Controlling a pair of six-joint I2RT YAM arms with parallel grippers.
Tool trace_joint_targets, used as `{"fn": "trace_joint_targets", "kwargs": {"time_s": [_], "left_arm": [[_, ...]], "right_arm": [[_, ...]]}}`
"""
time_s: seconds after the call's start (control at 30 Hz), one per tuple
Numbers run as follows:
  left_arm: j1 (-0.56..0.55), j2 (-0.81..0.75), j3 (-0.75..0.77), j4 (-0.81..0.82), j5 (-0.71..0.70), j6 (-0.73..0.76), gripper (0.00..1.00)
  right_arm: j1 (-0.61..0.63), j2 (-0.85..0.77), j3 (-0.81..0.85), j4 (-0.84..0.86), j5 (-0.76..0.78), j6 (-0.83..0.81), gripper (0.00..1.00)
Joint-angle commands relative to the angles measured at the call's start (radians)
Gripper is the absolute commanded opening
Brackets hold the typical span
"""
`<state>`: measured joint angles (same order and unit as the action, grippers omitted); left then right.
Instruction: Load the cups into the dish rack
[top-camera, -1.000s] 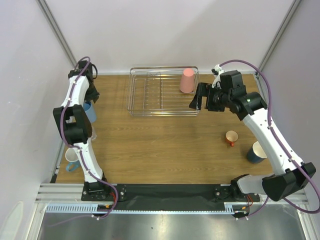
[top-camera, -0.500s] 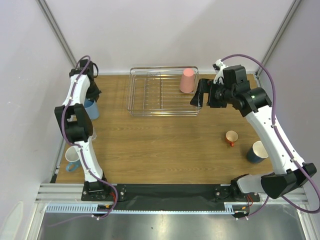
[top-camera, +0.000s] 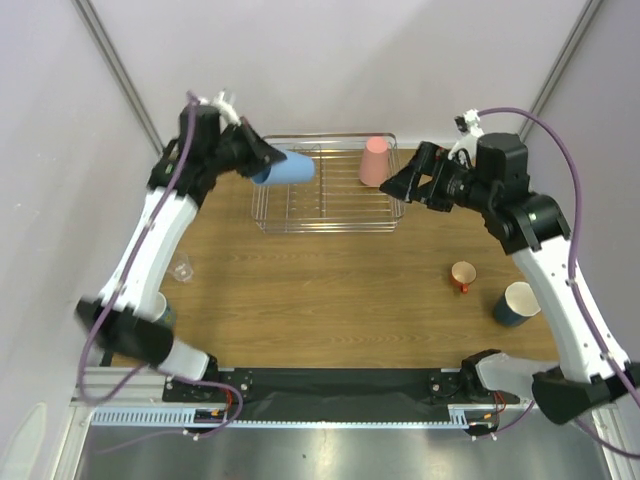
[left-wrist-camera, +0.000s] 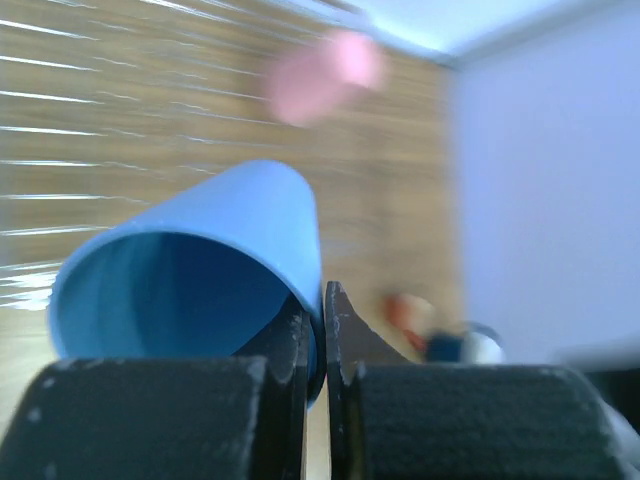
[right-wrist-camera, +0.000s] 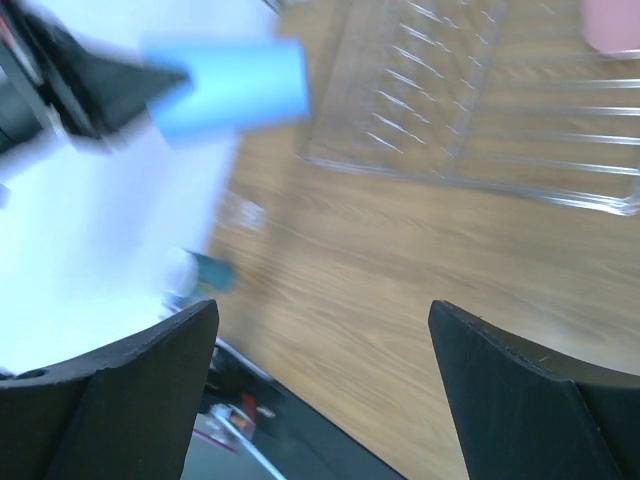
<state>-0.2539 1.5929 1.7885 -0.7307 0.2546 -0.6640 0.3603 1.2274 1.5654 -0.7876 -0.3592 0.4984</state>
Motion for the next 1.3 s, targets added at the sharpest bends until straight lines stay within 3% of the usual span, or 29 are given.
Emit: {"fn": "trace_joint_targets", "kwargs": {"time_s": [0.0, 0.07, 0.27, 0.3, 0.5, 0.6, 0.77, 1.27], "left_arm": [[-0.010, -0.224, -0.259, 0.445, 0.242, -0.265, 0.00], [-0.021, -0.275, -0.366, 0.534, 0.319, -0.334, 0.01], [-0.137, -0.431, -0.526, 0.726, 0.348, -0.521, 0.00], [-0.168, -0.448, -0.553, 0.820, 0.342, -0.549, 0.00], [-0.289, -0.543, -0.682, 0.982, 0.236, -0.669, 0.00], [-0.347, -0.591, -0.747, 1.068, 0.106, -0.724, 0.00], [-0.401, -0.602, -0.821, 1.246, -0.043, -0.857, 0.00], [-0.461, -0.522, -0.811, 1.343, -0.140, -0.983, 0.00]], "right_arm": [[-0.015, -0.084, -0.040, 0.221, -0.063, 0.178, 0.93], [-0.026, -0.141, -0.103, 0.336, -0.063, 0.274, 0.93], [-0.037, -0.239, -0.231, 0.608, -0.018, 0.488, 0.95], [-0.037, -0.243, -0.240, 0.649, -0.018, 0.503, 0.98], [-0.037, -0.246, -0.288, 0.729, -0.009, 0.587, 1.00], [-0.024, -0.249, -0.320, 0.772, -0.018, 0.640, 1.00], [0.037, -0.256, -0.344, 0.841, 0.025, 0.598, 1.00], [0.092, -0.201, -0.331, 0.941, 0.020, 0.546, 0.99]]}}
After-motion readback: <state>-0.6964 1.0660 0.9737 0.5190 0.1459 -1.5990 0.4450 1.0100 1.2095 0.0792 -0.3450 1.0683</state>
